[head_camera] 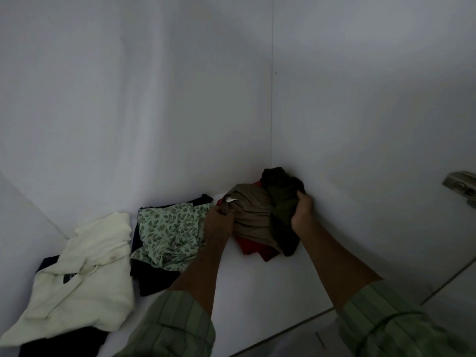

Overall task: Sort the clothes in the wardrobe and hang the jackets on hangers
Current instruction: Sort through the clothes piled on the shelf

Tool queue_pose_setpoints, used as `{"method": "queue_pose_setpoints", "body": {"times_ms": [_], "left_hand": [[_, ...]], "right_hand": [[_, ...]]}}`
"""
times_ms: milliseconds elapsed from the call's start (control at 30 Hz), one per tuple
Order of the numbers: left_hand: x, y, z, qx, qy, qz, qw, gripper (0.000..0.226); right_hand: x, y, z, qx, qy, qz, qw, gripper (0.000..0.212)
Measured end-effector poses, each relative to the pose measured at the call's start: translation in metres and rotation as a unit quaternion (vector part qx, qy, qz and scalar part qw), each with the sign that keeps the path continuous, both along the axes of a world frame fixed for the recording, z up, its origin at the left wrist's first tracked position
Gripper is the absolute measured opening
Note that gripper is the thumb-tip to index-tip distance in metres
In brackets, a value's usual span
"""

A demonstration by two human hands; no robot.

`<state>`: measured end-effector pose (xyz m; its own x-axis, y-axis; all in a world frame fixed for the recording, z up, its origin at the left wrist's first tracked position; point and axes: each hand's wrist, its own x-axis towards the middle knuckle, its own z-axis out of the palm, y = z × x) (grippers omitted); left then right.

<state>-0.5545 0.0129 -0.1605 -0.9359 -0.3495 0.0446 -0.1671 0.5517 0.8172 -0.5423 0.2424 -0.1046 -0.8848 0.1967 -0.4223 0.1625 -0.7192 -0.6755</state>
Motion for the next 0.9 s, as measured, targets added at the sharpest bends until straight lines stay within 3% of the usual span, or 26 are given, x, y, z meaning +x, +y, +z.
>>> {"method": "queue_pose_setpoints", "body": {"times_ms": [133, 167, 233, 267, 333, 433, 500, 533, 600, 633, 700, 733, 800, 833, 900], "left_hand": [[0.002, 0.022, 0.016, 0.078, 0.055, -0.032, 0.995, 0.024], [-0.007, 0.027, 0.013, 0.056, 0.059, -0.085, 0.993, 0.031], [-0.008, 0.047, 0.021, -0.017, 0.120, -0.089, 0.989, 0.037], [-0.007, 0.057, 0.030, 0.007, 0.065, -0.131, 0.989, 0.035], [0.001, 0.087, 0.061, -0.023, 0.065, -0.180, 0.981, 0.025], [0.017, 0.114, 0.087, 0.044, 0.044, -0.389, 0.919, 0.034], [0.017, 0.110, 0.087, 0.080, 0.009, -0.440, 0.894, 0.028], [0.017, 0.102, 0.090, 0.112, -0.033, -0.433, 0.894, 0.023], [0.012, 0.083, 0.085, 0.173, -0.089, -0.370, 0.908, 0.023], [0.009, 0.073, 0.081, 0.173, -0.085, -0.308, 0.932, 0.023], [-0.005, 0.046, 0.056, 0.074, -0.048, -0.109, 0.990, 0.021], [-0.011, 0.033, 0.041, 0.033, -0.065, -0.018, 0.997, 0.031], [-0.010, 0.018, 0.021, 0.099, -0.144, 0.071, 0.982, 0.077], [-0.005, 0.017, 0.015, 0.148, -0.162, 0.067, 0.973, 0.092], [0.003, 0.023, 0.012, 0.241, -0.142, 0.036, 0.959, 0.101]], "right_hand": [[-0.003, -0.009, 0.010, 0.054, -0.026, 0.030, 0.998, 0.048], [-0.004, -0.011, 0.010, 0.069, -0.032, 0.040, 0.996, 0.050], [-0.005, -0.012, 0.010, 0.086, -0.031, 0.062, 0.994, 0.061], [-0.006, -0.012, 0.010, 0.077, -0.018, 0.081, 0.994, 0.068], [-0.006, -0.010, 0.014, 0.059, 0.032, 0.145, 0.987, 0.073], [-0.010, -0.001, 0.022, 0.122, 0.050, 0.175, 0.976, 0.042], [-0.016, 0.006, 0.015, 0.146, 0.023, 0.180, 0.972, 0.027], [-0.021, 0.008, 0.008, 0.157, -0.005, 0.170, 0.973, 0.033], [-0.040, 0.017, -0.017, 0.176, -0.048, 0.145, 0.973, 0.064], [-0.058, 0.023, -0.040, 0.177, -0.054, 0.137, 0.973, 0.081], [-0.075, 0.027, -0.062, 0.173, -0.046, 0.122, 0.976, 0.106], [-0.069, 0.025, -0.058, 0.166, -0.041, 0.114, 0.979, 0.107], [-0.052, 0.018, -0.041, 0.160, -0.037, 0.104, 0.981, 0.098], [-0.046, 0.016, -0.036, 0.157, -0.036, 0.099, 0.982, 0.091], [-0.039, 0.012, -0.030, 0.157, -0.023, 0.090, 0.983, 0.078]]}}
